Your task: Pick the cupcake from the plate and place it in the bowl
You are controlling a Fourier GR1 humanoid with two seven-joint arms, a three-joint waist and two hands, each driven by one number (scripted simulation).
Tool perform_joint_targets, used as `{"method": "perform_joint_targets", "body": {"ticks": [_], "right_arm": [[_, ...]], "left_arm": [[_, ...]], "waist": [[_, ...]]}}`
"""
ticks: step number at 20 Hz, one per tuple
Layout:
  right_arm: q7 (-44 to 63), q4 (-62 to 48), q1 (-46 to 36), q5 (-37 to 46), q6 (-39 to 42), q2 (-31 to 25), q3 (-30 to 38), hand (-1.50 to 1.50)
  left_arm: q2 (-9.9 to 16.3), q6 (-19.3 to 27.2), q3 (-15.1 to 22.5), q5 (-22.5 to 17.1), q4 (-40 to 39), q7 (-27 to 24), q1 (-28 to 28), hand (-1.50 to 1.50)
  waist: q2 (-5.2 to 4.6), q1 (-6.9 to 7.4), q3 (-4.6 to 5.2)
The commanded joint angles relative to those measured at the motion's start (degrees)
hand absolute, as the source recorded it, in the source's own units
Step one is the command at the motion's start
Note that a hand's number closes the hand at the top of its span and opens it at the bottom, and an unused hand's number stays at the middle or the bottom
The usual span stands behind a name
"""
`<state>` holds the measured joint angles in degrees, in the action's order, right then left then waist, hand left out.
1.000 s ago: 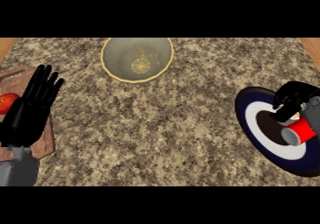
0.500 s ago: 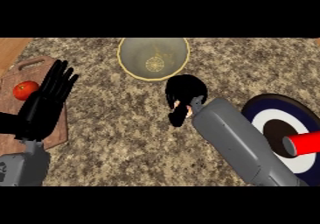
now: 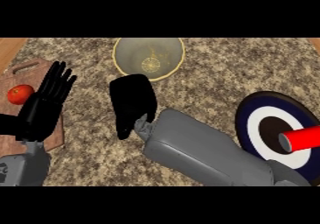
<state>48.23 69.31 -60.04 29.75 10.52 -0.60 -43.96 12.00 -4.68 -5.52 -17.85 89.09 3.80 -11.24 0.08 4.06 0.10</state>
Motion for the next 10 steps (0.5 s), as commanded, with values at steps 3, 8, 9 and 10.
{"method": "perform_joint_targets", "body": {"ticks": [3,8,9,10], "right_arm": [[12.99,0.48,-11.27,1.70,-7.32,0.58,-1.26,1.50],[17.30,-1.88,-19.51,3.20,-4.99,0.58,4.99,1.50],[15.69,-5.18,-17.71,4.22,-8.63,0.58,3.88,1.50],[17.67,-3.58,-18.90,3.60,-6.96,0.58,5.33,1.50]], "left_arm": [[-0.01,-0.12,-1.34,0.13,-2.96,-1.93,-0.72,0.00],[-0.48,0.35,-0.85,0.40,1.49,-1.31,3.75,0.00],[0.50,0.52,-1.77,0.16,-0.19,-0.30,0.90,0.00],[-1.57,1.12,-0.19,1.83,0.32,-3.01,3.28,0.00]], "waist": [[-0.12,-1.96,0.02],[0.07,-2.46,-0.02],[-0.18,-2.60,-0.02],[-0.03,-2.86,-0.03]]}}
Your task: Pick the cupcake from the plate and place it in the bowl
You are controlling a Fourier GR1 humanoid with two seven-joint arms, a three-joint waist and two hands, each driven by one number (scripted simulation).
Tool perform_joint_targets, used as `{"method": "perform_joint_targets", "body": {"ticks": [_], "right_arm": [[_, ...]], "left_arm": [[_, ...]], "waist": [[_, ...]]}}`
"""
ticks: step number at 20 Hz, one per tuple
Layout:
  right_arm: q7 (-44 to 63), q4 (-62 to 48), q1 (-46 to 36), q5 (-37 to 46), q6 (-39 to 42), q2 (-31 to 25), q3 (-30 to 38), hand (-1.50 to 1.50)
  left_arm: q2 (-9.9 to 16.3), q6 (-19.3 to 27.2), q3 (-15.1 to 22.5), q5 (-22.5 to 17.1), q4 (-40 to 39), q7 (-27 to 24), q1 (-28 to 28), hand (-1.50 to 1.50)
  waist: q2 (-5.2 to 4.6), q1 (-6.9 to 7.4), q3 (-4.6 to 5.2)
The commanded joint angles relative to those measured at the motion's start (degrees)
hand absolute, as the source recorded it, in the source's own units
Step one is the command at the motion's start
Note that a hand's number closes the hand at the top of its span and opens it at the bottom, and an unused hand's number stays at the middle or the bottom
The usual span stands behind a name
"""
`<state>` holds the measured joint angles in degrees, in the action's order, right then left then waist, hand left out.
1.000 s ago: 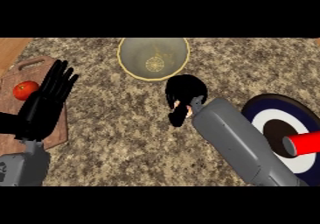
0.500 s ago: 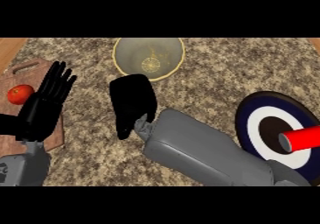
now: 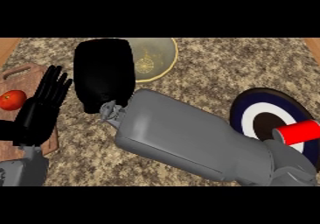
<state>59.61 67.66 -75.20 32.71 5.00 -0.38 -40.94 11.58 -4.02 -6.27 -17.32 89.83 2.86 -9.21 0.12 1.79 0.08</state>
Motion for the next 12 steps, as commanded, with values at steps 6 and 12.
{"method": "perform_joint_targets", "body": {"ticks": [6,12], "right_arm": [[-1.92,-11.83,-2.79,6.01,-9.19,-0.17,8.34,1.50],[-13.60,-25.05,-5.66,5.72,-15.81,-0.82,16.51,1.50]], "left_arm": [[-0.13,-0.03,0.60,1.23,2.95,-0.11,3.59,0.00],[0.89,0.34,-1.34,-0.34,2.11,2.06,-0.51,0.00]], "waist": [[-0.25,-0.58,-0.05],[-0.59,-0.26,-0.04]]}}
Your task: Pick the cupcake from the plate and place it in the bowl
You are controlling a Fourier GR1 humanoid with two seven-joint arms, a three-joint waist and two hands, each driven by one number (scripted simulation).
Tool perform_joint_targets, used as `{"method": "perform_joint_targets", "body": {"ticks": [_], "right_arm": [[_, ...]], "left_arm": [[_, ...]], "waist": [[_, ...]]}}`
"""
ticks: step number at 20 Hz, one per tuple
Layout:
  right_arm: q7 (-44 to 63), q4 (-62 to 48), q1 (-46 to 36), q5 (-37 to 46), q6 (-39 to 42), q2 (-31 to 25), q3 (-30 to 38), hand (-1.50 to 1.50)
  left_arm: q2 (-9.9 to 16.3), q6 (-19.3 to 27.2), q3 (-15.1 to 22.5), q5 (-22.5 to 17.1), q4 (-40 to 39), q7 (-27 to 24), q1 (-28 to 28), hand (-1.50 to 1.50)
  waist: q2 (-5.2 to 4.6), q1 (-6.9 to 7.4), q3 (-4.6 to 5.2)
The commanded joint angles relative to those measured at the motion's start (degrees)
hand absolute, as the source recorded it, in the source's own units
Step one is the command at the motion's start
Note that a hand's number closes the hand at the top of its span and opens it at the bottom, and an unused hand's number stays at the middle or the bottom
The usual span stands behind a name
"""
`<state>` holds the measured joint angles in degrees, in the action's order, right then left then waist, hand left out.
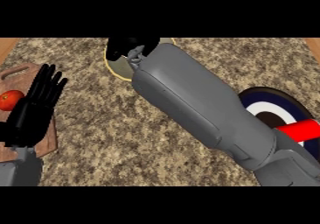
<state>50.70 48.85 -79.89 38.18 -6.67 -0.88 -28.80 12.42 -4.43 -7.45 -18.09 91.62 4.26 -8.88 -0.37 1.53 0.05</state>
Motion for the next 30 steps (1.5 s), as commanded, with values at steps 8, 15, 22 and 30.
{"method": "perform_joint_targets", "body": {"ticks": [8,15,22,30], "right_arm": [[-20.74,-24.61,-2.24,-0.99,-12.11,-0.44,10.47,1.50],[-25.20,-35.46,-1.83,-1.57,-6.82,-1.53,11.87,1.50],[-29.14,-38.91,-1.52,-7.95,-3.98,-1.11,19.12,-1.50],[-42.61,-33.67,0.38,-16.38,-13.84,-1.99,28.86,-1.50]], "left_arm": [[0.21,-1.41,0.47,0.29,-0.45,-0.28,-0.63,0.00],[-1.16,-1.95,2.20,0.55,-0.04,-1.24,-1.37,0.00],[-2.55,-0.52,3.28,1.30,-0.67,-0.42,-3.38,0.00],[-1.74,-0.65,2.96,0.67,1.06,1.33,-3.79,0.00]], "waist": [[-0.96,1.91,0.04],[-2.02,4.10,0.10],[-2.80,5.20,0.01],[-2.22,4.82,-0.16]]}}
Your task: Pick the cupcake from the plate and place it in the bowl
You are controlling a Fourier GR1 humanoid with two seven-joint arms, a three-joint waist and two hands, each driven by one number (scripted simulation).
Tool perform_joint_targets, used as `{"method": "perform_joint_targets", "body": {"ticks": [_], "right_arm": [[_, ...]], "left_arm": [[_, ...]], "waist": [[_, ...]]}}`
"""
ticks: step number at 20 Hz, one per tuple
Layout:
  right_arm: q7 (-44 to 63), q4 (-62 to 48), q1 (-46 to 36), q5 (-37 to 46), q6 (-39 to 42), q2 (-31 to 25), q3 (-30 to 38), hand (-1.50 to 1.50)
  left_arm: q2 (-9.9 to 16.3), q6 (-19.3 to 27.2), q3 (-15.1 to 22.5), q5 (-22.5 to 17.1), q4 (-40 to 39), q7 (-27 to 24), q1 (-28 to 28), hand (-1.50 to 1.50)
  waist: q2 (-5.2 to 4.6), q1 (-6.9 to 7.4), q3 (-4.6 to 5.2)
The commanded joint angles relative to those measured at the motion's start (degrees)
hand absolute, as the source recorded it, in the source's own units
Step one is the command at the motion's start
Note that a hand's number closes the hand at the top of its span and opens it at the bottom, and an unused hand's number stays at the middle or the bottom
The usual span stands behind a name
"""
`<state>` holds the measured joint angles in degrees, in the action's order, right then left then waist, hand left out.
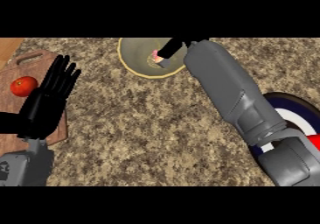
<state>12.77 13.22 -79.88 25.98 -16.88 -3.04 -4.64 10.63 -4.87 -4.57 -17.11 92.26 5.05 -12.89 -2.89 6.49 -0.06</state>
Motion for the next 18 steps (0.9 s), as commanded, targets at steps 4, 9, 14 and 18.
{"method": "perform_joint_targets", "body": {"ticks": [4,9,14,18], "right_arm": [[-11.20,5.09,3.22,-10.61,-10.09,-0.04,12.04,-1.50],[-15.83,3.32,4.25,-13.49,-8.96,-5.31,16.39,-1.50],[-17.82,1.26,4.71,-15.18,-6.67,-10.74,19.26,-1.50],[-20.45,0.67,8.62,-17.19,1.66,-16.74,21.16,-1.50]], "left_arm": [[0.05,0.44,-1.00,-0.05,-1.92,-0.25,-0.60,0.00],[0.78,-0.09,-1.90,-0.63,-0.98,-0.14,0.90,0.00],[1.04,-0.01,-2.33,-0.74,-0.28,0.30,1.55,0.00],[2.18,-2.13,-3.82,-1.59,-0.40,-1.54,4.71,0.00]], "waist": [[0.28,-1.68,-0.05],[1.08,-2.29,0.02],[1.50,-2.95,0.02],[1.88,-3.92,0.01]]}}
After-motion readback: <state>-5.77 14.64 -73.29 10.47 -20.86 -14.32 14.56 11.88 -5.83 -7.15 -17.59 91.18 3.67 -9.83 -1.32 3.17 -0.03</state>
